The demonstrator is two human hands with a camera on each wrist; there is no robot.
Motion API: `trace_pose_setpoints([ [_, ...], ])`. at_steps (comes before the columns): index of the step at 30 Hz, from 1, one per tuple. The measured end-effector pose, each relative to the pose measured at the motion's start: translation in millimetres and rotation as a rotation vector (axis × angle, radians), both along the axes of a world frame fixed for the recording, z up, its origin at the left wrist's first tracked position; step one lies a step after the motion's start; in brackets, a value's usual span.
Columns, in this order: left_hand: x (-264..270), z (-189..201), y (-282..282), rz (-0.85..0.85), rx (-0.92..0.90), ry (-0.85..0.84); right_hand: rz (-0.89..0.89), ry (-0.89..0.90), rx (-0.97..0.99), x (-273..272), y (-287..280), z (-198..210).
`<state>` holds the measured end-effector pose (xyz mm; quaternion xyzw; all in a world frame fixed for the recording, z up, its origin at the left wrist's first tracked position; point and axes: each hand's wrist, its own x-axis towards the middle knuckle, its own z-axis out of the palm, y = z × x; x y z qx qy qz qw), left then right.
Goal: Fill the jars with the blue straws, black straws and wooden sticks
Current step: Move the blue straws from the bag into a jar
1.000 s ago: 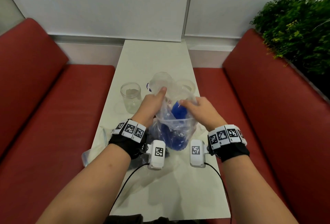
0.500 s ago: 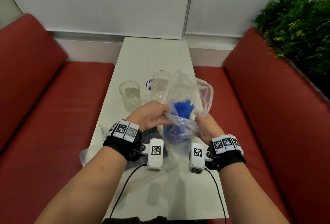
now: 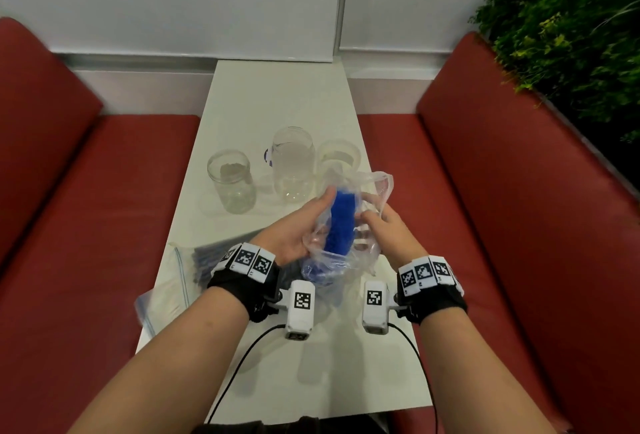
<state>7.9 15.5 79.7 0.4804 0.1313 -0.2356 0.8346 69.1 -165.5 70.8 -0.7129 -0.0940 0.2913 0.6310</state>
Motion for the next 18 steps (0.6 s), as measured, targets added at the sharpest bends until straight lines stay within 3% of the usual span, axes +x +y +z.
trace_pose_setpoints([
  [3,5.8,-2.3,-2.9,0.063,0.327,0.015,-0.081,-0.113,-0.099,9.9,-3.1,2.0],
  [5,9.3,-9.1,-2.8,0.205,0.424,0.054,-0.082,-0.196,-0.165,16.3,-1.6,4.1],
  [13,22.4,-29.8,3.6,0.462,0.314,0.306,-0.258,0.037,-0.138,34.9,8.0,-25.2],
  [15,22.6,-35.0,4.0,0.499,0.227,0.36,-0.232,0.128,-0.144,35.9,7.0,-32.6],
  [18,20.4,-39.9,3.8,0.526,0.188,0.412,-0.163,0.095,-0.221,36.2,8.2,-33.7],
])
